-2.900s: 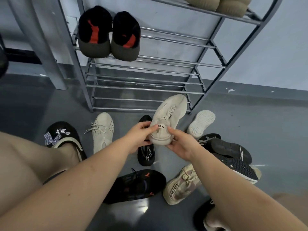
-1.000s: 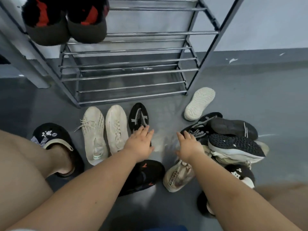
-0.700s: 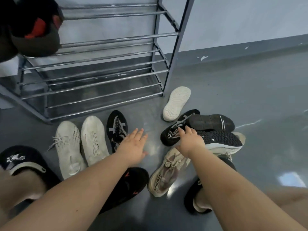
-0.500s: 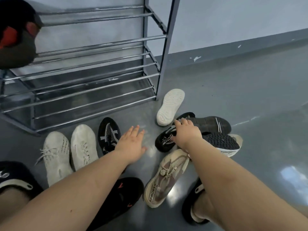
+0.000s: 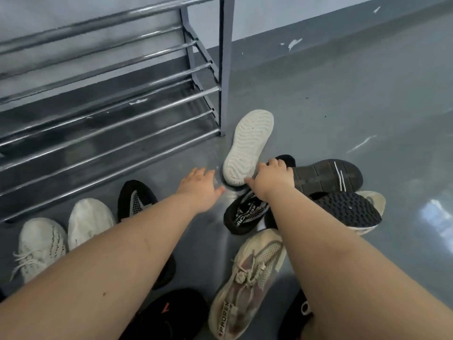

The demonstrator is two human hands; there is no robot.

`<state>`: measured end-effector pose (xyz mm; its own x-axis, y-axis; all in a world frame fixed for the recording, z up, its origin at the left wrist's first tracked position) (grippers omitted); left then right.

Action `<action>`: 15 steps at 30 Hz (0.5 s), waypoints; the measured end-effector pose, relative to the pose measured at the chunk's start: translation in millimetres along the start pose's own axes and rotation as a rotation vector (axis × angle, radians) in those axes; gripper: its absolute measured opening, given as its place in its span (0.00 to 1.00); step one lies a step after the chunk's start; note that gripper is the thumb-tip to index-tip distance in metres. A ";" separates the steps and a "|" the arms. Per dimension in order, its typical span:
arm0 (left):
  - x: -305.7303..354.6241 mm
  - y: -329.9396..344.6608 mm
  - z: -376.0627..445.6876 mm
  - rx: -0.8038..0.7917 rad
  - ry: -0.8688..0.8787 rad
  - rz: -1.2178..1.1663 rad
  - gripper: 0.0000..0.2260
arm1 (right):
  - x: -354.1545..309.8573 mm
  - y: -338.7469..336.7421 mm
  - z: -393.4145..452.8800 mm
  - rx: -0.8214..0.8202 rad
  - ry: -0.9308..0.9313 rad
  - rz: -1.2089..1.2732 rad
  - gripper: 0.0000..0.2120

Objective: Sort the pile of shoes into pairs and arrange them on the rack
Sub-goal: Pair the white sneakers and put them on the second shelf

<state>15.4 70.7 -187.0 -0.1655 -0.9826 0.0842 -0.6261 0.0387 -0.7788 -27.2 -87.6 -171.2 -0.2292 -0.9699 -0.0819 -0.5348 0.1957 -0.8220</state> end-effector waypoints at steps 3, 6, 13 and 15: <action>7.3 8.5 17.9 -0.012 0.007 -0.008 0.30 | 0.6 9.5 11.9 -0.018 0.004 0.002 0.30; 12.7 12.1 32.3 -0.021 0.018 -0.034 0.29 | 6.5 16.9 20.8 -0.010 0.017 0.015 0.31; 24.9 15.1 53.7 -0.163 -0.085 -0.451 0.23 | 11.0 26.4 29.4 0.000 -0.008 0.095 0.30; 28.3 17.6 49.0 -0.176 -0.138 -0.634 0.23 | 10.7 26.9 29.2 0.018 -0.014 0.112 0.32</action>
<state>37.1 34.6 -228.7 0.3667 -0.8388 0.4024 -0.6870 -0.5358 -0.4909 -20.3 -97.0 -210.7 -0.2748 -0.9442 -0.1815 -0.4918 0.3002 -0.8173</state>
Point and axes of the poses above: each hand's wrist, its own z-axis towards the middle knuckle, its own y-axis out of the palm, x = y × z, the point moved 2 cm from there along z, towards the middle knuckle, and after that the axes turned 13 degrees about -y, right-handed, at the moved point
